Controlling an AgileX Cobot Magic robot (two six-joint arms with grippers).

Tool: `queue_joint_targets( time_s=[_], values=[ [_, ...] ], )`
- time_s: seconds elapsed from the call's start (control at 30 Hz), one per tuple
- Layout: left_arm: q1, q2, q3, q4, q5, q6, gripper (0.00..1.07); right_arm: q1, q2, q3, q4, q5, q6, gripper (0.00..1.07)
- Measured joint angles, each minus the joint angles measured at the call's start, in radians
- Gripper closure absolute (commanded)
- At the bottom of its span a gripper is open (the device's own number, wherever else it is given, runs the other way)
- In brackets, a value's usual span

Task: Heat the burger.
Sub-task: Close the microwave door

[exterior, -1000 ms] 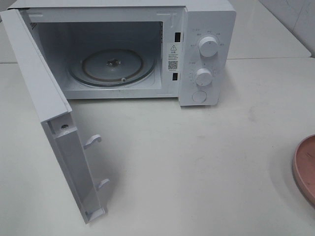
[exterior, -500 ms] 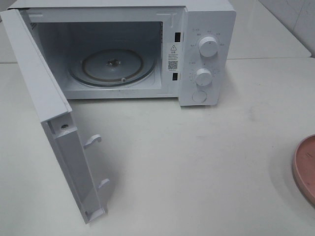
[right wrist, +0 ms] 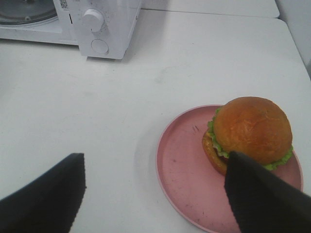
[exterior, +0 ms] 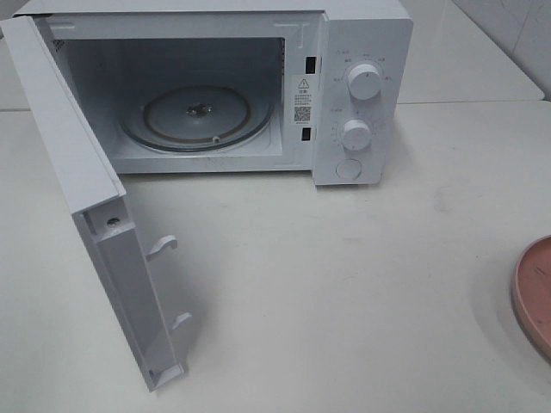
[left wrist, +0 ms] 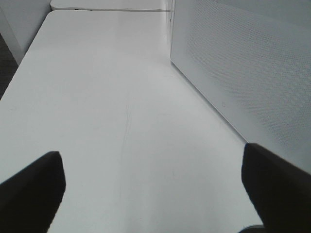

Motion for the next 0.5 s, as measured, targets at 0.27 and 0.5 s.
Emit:
queue_joint_targets(
  time_s=[0.27,0.5],
  values=[
    [0.000,0.000,0.000,0.000,0.000,0.000,0.13,-0.014,-0.004,0.000,0.000,0.000,0.003,0.31],
    [0.000,0.000,0.000,0.000,0.000,0.000,0.13,-0.014,-0.004,0.000,0.000,0.000,0.007,0.31]
  ],
)
